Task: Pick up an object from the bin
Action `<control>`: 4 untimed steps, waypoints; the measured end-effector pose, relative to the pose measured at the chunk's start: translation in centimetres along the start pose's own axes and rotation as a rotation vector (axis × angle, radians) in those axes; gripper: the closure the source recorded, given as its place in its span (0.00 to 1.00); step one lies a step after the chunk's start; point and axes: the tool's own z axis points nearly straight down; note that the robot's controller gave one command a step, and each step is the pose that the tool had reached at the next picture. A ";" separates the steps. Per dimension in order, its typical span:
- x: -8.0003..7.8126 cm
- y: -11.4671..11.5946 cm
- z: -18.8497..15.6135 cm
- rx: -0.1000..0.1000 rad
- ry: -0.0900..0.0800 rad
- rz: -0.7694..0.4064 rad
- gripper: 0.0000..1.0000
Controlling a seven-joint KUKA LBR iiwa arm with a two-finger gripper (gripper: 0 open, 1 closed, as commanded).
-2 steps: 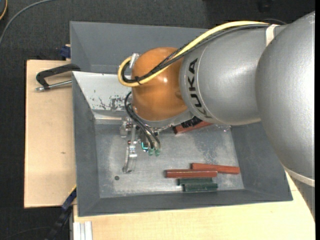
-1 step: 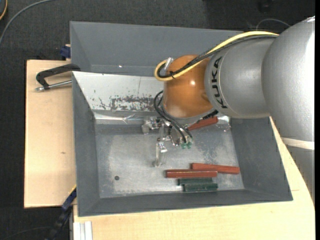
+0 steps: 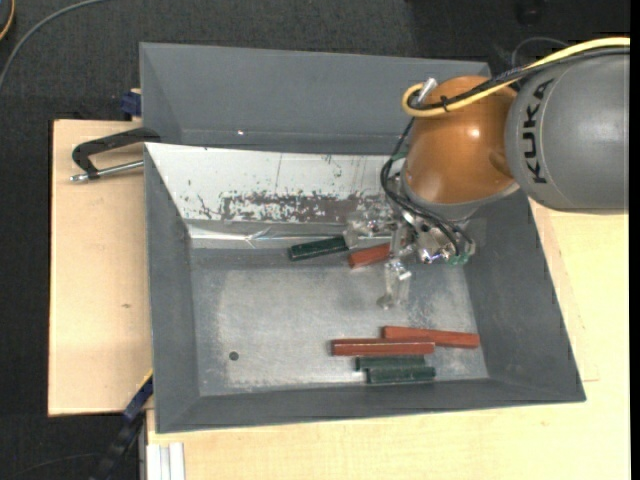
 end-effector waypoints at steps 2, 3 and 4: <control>1.0 -3.6 4.8 -0.005 0.004 0.043 0.00; 1.0 -3.6 4.8 -0.005 0.004 0.042 0.00; 1.0 -3.6 4.8 -0.005 0.004 0.042 0.00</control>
Offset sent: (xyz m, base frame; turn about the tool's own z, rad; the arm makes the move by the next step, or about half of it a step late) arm 0.0014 -0.0383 -0.0496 0.0406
